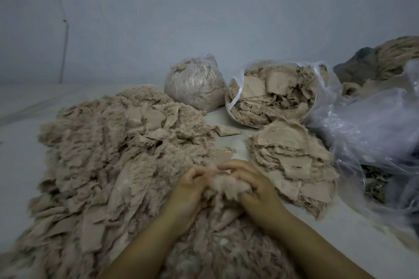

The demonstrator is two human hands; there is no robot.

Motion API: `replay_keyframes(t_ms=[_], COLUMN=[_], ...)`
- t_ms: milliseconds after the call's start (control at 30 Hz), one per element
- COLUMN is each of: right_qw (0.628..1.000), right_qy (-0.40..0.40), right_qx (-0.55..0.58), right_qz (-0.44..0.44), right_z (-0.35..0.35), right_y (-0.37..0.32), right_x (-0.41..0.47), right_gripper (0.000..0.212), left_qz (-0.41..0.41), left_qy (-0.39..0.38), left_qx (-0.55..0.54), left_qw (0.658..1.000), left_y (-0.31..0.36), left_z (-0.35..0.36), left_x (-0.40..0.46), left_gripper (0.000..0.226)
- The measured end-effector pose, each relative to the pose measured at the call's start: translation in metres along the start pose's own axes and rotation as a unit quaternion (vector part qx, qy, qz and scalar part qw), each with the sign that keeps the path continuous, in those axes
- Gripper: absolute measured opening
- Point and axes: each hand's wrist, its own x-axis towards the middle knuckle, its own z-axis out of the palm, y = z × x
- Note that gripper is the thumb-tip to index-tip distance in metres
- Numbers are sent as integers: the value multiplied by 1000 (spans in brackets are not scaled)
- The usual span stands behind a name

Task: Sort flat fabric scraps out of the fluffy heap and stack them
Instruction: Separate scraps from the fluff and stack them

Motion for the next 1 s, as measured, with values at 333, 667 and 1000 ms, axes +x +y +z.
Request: replay_keyframes(t_ms=[333, 667, 1000], right_qw=[961, 909, 905], right_qy=[10, 92, 148], right_qx=[138, 264, 268], right_qz=[241, 308, 295], right_z=[8, 5, 2], right_y=[3, 3, 0], right_x=[0, 2, 12], right_gripper=[12, 19, 25], left_qz=[176, 55, 92], left_qy=[-39, 31, 117], left_qx=[235, -2, 40], left_qw=[955, 998, 988], left_y=[-3, 0, 2], left_z=[6, -6, -8], left_x=[-8, 0, 5], left_gripper=[14, 20, 33])
